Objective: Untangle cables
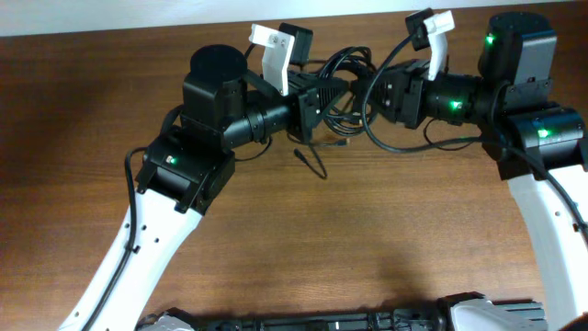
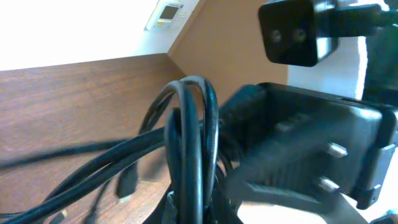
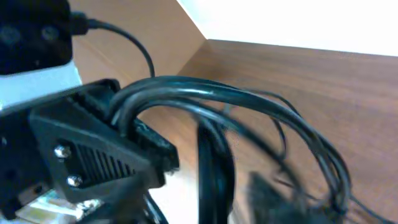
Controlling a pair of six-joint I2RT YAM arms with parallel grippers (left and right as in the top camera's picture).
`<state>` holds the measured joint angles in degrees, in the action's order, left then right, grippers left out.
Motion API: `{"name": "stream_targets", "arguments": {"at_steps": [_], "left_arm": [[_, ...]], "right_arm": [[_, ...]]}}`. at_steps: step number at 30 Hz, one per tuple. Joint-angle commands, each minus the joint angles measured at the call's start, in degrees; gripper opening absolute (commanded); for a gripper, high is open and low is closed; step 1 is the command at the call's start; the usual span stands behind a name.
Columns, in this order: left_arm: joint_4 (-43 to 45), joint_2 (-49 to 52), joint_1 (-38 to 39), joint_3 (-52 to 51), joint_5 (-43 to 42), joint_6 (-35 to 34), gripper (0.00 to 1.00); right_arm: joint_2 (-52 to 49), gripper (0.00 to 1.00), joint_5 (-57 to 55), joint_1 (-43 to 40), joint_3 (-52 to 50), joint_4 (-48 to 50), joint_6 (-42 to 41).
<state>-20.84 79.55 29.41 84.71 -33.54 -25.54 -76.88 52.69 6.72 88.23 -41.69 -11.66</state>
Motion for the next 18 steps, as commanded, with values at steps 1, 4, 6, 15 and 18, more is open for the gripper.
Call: {"name": "stream_targets", "arguments": {"at_steps": [1,4,6,15,18], "left_arm": [[0.42,0.15,-0.22,0.63,0.37,9.77,0.00],[-1.18,0.17,-0.22,0.63,0.33,25.62,0.00],[-2.29,0.15,-0.22,0.63,0.35,32.00,0.00],[-3.72,0.15,-2.84,0.63,0.33,39.39,0.00],[-4.22,0.15,-3.02,0.63,0.33,40.63,0.00]], "right_arm": [[0.52,0.81,0.66,-0.07,0.17,0.02,0.48],[0.52,0.89,0.66,-0.07,0.17,-0.11,0.70],[0.55,0.89,0.63,-0.07,0.17,-0.13,0.70],[0.55,0.89,-12.55,-0.11,0.17,-6.58,1.31],[0.55,0.89,-13.00,-0.11,0.17,-6.97,4.90]]}}
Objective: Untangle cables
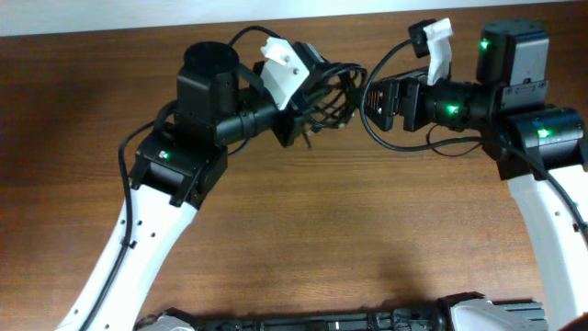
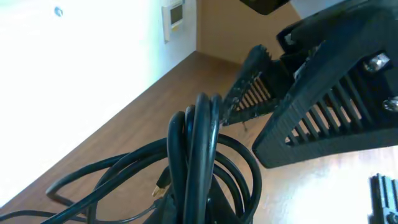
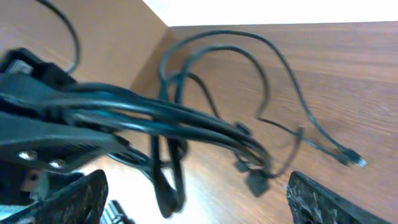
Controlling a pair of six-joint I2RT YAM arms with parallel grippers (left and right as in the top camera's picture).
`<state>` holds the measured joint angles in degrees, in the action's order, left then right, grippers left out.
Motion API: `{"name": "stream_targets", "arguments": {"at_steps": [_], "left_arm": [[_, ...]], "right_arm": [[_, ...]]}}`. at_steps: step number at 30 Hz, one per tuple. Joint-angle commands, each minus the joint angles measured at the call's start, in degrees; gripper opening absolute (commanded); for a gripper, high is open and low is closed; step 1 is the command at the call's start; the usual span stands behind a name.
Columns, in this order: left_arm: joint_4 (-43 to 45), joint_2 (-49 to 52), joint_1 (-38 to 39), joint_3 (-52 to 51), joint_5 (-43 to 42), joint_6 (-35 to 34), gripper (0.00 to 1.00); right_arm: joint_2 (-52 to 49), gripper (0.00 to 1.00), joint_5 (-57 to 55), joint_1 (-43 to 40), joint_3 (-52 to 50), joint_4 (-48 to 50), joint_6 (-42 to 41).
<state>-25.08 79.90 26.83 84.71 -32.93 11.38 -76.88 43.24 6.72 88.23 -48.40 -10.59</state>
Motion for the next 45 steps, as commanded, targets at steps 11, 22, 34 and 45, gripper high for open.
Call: {"name": "stream_targets", "arguments": {"at_steps": [11,22,34,45], "left_arm": [[-11.52,-0.20,-0.44,0.63,-0.26,31.12,0.00],[-12.11,-0.20,-0.37,0.63,-6.82,50.66,0.00],[-12.07,-0.20,-0.37,0.63,-16.59,61.66,0.00],[-10.34,-0.20,-0.37,0.63,-14.23,62.18,0.00]], "right_arm": [[0.55,0.89,-7.50,-0.11,0.17,-0.26,4.09],[0.55,0.89,-1.25,-0.09,0.17,-0.26,-0.90],[0.52,0.98,3.74,0.00,0.17,-1.31,-0.87],[0.52,0.98,2.32,0.00,0.17,-5.46,-0.87]]}}
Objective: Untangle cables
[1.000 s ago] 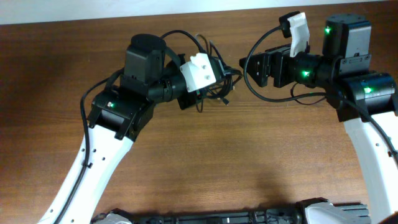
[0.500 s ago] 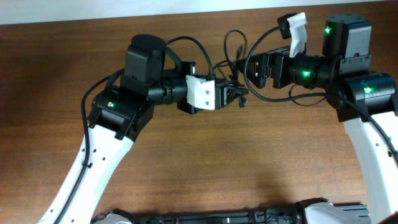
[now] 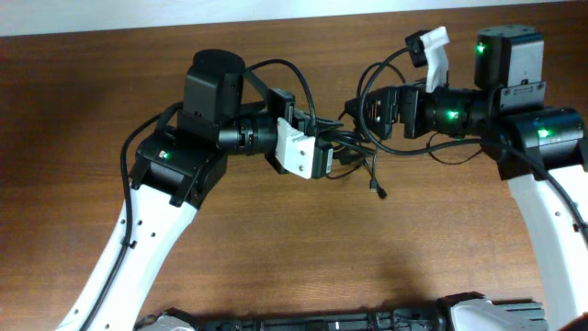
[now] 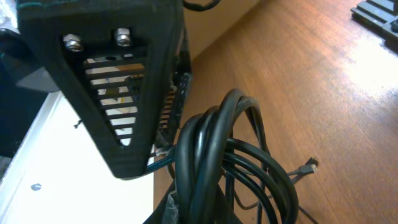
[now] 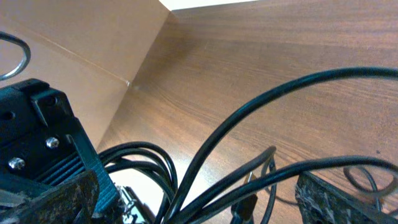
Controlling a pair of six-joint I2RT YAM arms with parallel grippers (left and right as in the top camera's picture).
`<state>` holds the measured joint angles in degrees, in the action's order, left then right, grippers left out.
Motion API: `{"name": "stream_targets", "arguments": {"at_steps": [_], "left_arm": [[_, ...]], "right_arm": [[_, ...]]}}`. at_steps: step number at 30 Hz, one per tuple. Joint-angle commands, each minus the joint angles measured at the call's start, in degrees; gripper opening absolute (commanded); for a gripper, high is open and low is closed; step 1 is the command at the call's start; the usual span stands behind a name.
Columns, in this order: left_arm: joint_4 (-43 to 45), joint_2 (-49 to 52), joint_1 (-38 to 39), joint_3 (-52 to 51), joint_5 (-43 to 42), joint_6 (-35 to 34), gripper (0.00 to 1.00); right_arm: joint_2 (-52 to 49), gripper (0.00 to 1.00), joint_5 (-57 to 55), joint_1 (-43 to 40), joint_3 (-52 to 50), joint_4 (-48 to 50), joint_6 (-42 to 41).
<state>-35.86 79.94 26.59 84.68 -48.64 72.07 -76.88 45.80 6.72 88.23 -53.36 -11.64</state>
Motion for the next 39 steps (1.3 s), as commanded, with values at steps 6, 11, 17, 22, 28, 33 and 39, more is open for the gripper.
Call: {"name": "stream_targets", "arguments": {"at_steps": [6,11,17,22,28,33,39], "left_arm": [[0.61,-0.24,-0.13,0.66,4.98,1.49,0.00],[0.68,-0.24,-0.13,0.66,-0.46,1.51,0.00],[0.85,-0.22,-0.11,0.66,-6.34,1.53,0.00],[0.92,-0.02,0.79,0.66,-6.69,1.53,0.00],[1.99,1.44,3.08,0.66,-6.47,1.53,0.00],[3.56,2.99,3.28,0.66,-6.49,1.53,0.00],[4.98,2.99,3.26,0.66,-4.09,1.51,0.00]], "right_arm": [[0.48,0.98,-2.08,0.00,0.17,-2.97,-8.17],[-0.07,0.99,-0.79,0.00,0.17,-3.65,-11.87],[-1.42,1.00,2.25,0.07,0.17,-3.63,-11.85],[-2.64,0.77,4.66,0.07,0.17,-3.34,-11.82],[-2.99,0.48,5.16,0.07,0.17,-3.30,-11.82],[-2.99,0.40,5.22,0.07,0.17,-3.43,-11.80],[-2.99,0.20,5.25,0.07,0.17,-3.48,-11.82]]}}
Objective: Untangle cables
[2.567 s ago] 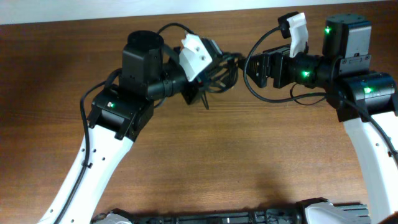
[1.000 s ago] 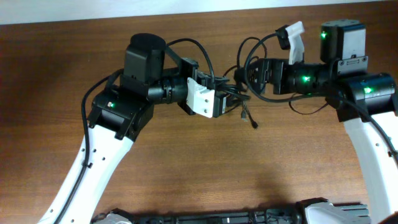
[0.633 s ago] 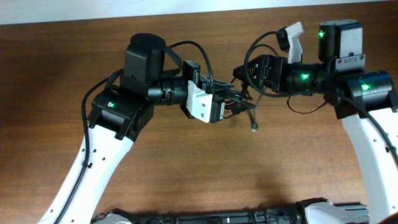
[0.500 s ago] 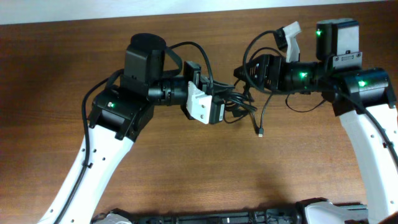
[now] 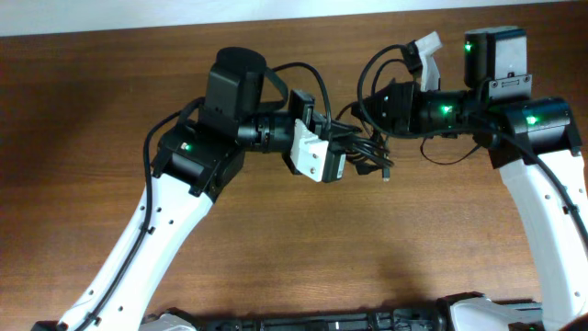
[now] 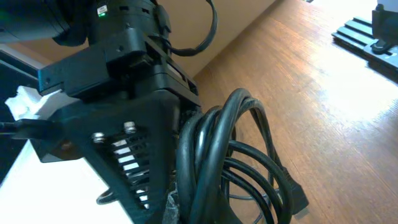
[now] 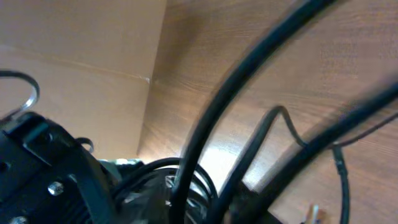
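Note:
A tangle of black cables [image 5: 364, 143] hangs between my two grippers above the brown table. The left gripper [image 5: 347, 154] is shut on a thick coil of loops [image 6: 214, 143], held at the bottom of the left wrist view [image 6: 202, 214]. One plug end [image 6: 296, 200] dangles from the coil. From the right, the right gripper [image 5: 369, 103] meets the tangle and is shut on black strands [image 7: 249, 81] at the bottom of its view [image 7: 239, 208], which is blurred. A thin lead with a small plug [image 5: 386, 175] hangs down.
The wooden table [image 5: 294, 257] lies below both arms. The right arm's own cable loops [image 5: 381, 60] above its wrist, near the white camera mount [image 5: 425, 48]. A black fixture [image 5: 367, 322] runs along the table's front edge.
The right gripper's fingers stood wide apart around the strands; now they are closed on them. Both grippers are closer together, and the dangling plug sits higher and further right.
Both grippers met at the tangle near the back of the table. Then they stood apart, the left holding the coil, the right open. Later the left wrist was turned over with loose ends hanging below. Now the right is shut on strands beside the coil.

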Controlling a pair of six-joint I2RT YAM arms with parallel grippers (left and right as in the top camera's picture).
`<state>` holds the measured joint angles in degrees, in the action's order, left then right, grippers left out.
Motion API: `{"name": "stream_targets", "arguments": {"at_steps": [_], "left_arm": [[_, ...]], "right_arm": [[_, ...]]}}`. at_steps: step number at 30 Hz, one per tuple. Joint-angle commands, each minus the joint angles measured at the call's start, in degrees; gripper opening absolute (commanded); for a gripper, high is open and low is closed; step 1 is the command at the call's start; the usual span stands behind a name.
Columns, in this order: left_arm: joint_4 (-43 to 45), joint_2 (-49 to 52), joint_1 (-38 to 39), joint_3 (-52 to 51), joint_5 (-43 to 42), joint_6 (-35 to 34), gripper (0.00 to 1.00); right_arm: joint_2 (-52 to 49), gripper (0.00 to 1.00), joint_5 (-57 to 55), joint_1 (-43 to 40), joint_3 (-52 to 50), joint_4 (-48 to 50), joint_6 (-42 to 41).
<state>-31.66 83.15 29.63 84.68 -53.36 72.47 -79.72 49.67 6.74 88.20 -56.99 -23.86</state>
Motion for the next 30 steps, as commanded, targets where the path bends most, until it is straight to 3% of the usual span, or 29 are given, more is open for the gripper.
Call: {"name": "stream_targets", "arguments": {"at_steps": [1,3,11,19,24,26,27,30], "left_arm": [[0.79,-0.22,0.24,0.66,1.64,1.11,0.00],[0.79,-0.22,0.22,0.66,2.34,1.09,0.00],[-0.13,-0.31,0.22,0.66,2.27,0.17,0.00],[-9.51,-3.43,0.22,0.66,2.36,0.22,0.01],[-13.60,-6.88,0.22,0.66,5.35,0.22,0.09],[-15.10,-8.46,0.22,0.66,7.41,0.22,0.17],[-15.93,-9.51,0.22,0.66,8.04,0.22,0.26],[-17.07,-11.37,0.22,0.66,8.46,0.24,0.34]], "right_arm": [[-0.15,0.13,1.40,0.04,0.20,0.15,0.39],[-0.15,0.04,1.42,0.04,0.20,0.15,0.39],[-0.15,0.04,-5.31,-0.09,0.20,0.17,0.85],[-0.15,0.04,-17.29,-0.39,0.20,0.20,0.85],[-0.15,0.04,-18.08,-3.19,0.20,0.17,0.87],[-0.15,0.04,-18.05,-4.63,0.20,0.17,0.85],[-0.15,0.04,-18.03,-5.66,0.20,0.17,0.85],[-0.15,0.04,-18.01,-6.93,0.20,0.17,0.87]]}}
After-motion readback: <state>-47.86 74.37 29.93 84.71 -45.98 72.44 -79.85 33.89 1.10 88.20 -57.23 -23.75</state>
